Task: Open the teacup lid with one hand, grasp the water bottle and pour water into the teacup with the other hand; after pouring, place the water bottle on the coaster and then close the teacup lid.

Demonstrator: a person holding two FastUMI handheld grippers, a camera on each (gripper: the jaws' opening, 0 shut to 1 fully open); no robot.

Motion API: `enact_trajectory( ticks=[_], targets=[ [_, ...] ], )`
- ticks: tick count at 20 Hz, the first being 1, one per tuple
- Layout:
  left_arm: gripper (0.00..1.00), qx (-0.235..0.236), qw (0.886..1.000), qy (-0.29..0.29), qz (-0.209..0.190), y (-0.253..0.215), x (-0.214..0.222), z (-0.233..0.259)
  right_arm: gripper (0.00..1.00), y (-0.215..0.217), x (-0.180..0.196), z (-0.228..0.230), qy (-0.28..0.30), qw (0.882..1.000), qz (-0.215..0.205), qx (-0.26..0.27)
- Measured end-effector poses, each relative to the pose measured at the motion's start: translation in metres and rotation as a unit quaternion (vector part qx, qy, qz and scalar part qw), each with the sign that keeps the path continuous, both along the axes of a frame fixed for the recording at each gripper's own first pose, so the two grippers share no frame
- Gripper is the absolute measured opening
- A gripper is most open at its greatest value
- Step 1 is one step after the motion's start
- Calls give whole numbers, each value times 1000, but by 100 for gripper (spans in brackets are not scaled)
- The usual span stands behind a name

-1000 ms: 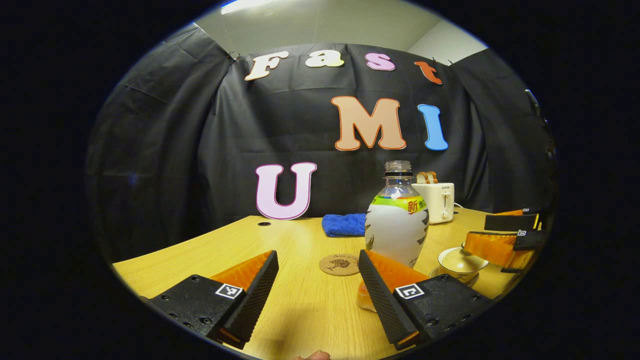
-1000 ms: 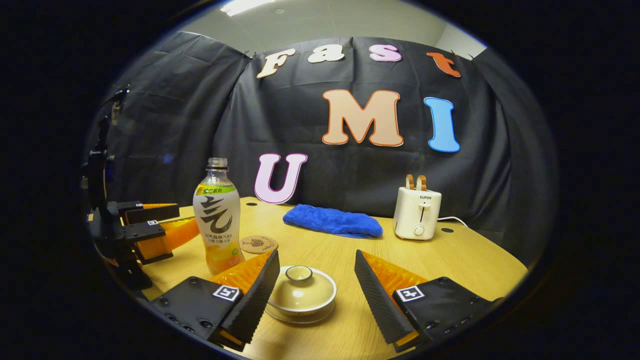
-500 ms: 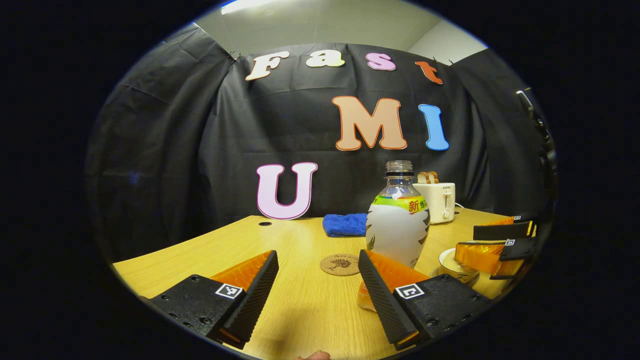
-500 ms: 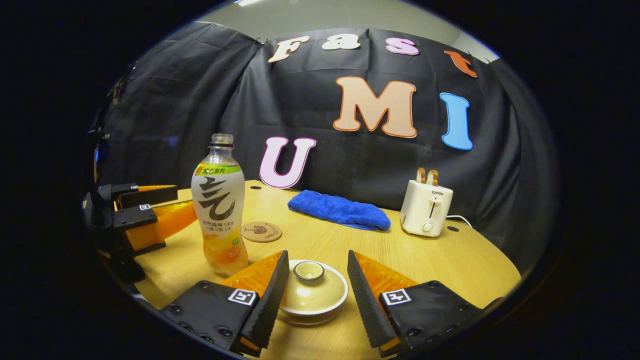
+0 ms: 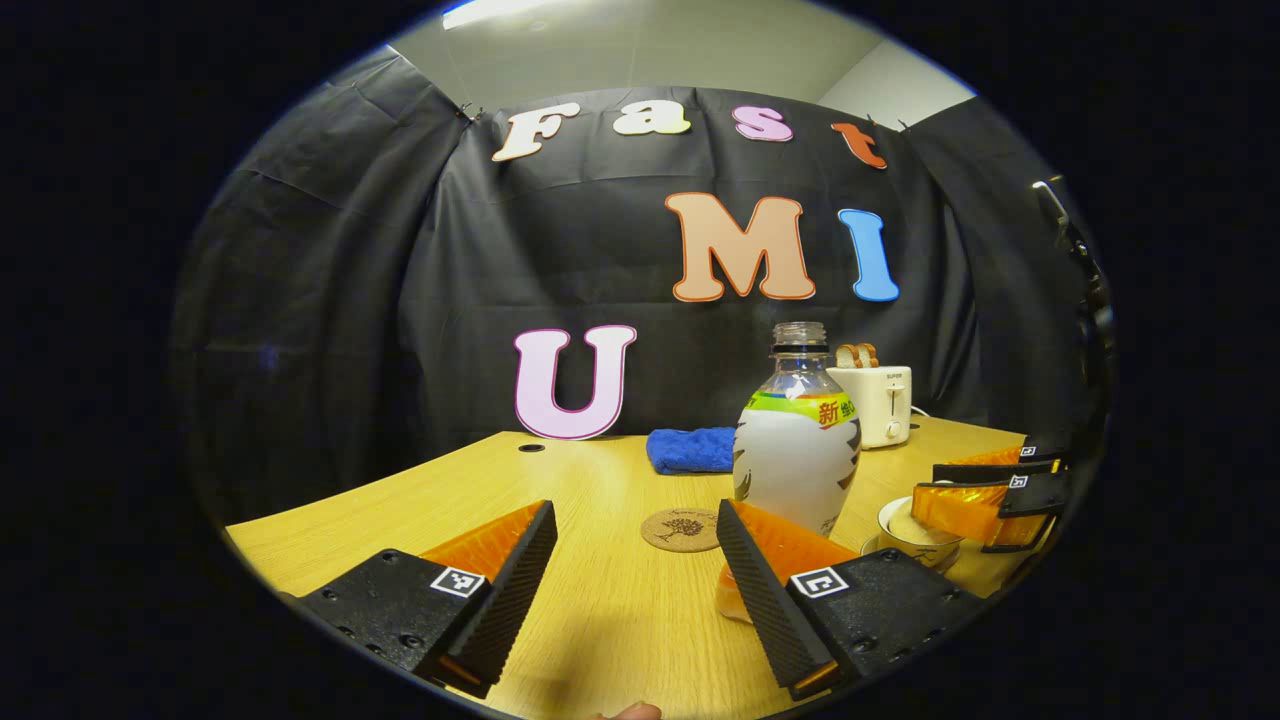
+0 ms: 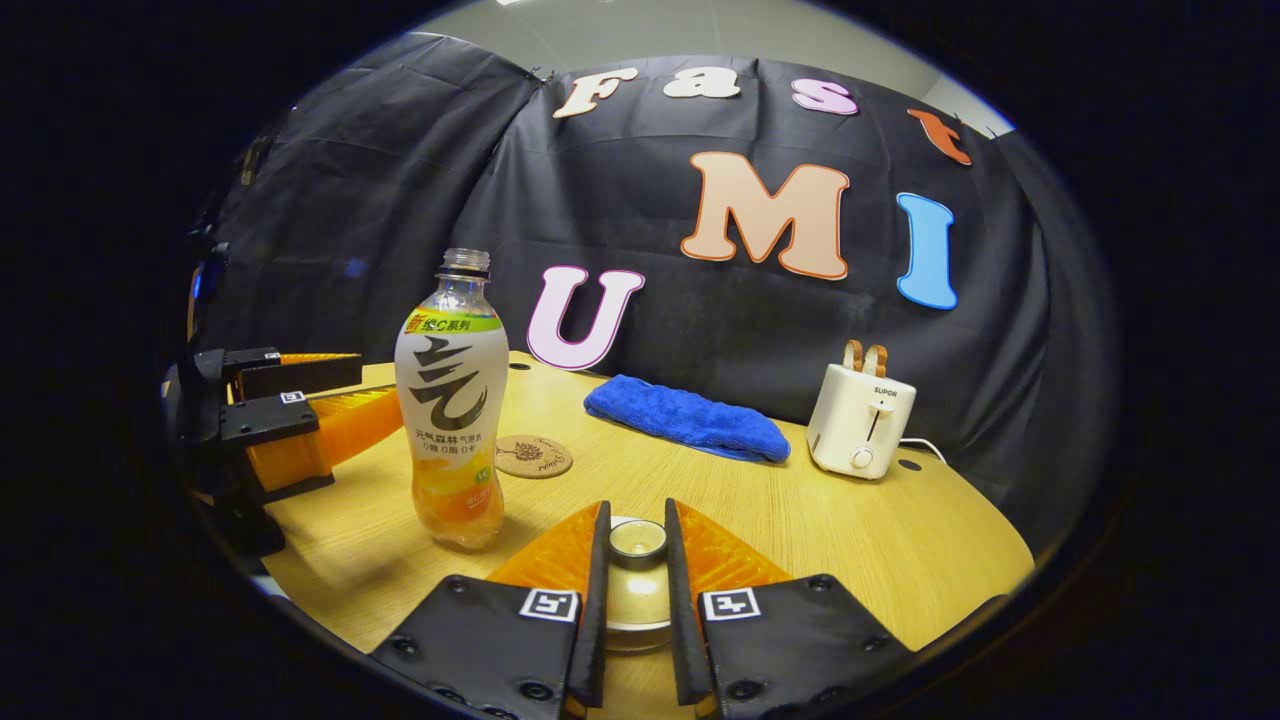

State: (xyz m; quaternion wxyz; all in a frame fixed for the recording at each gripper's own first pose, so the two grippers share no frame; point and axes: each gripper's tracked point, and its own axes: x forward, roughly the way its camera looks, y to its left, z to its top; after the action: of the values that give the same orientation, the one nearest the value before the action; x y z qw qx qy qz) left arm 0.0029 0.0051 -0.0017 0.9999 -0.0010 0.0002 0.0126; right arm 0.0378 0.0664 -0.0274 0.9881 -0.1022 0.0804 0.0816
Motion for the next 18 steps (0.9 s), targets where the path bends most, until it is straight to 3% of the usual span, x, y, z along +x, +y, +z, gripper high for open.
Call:
enact_trajectory(
  ticks=[14, 18],
  targets=[
    [94, 12, 999, 1, -42, -14, -12, 2, 31, -23, -1, 9, -23, 997, -21, 75],
    [95, 11, 998, 1, -59, -21, -22, 2, 31, -36, -3, 10, -23, 997, -33, 69]
  ],
)
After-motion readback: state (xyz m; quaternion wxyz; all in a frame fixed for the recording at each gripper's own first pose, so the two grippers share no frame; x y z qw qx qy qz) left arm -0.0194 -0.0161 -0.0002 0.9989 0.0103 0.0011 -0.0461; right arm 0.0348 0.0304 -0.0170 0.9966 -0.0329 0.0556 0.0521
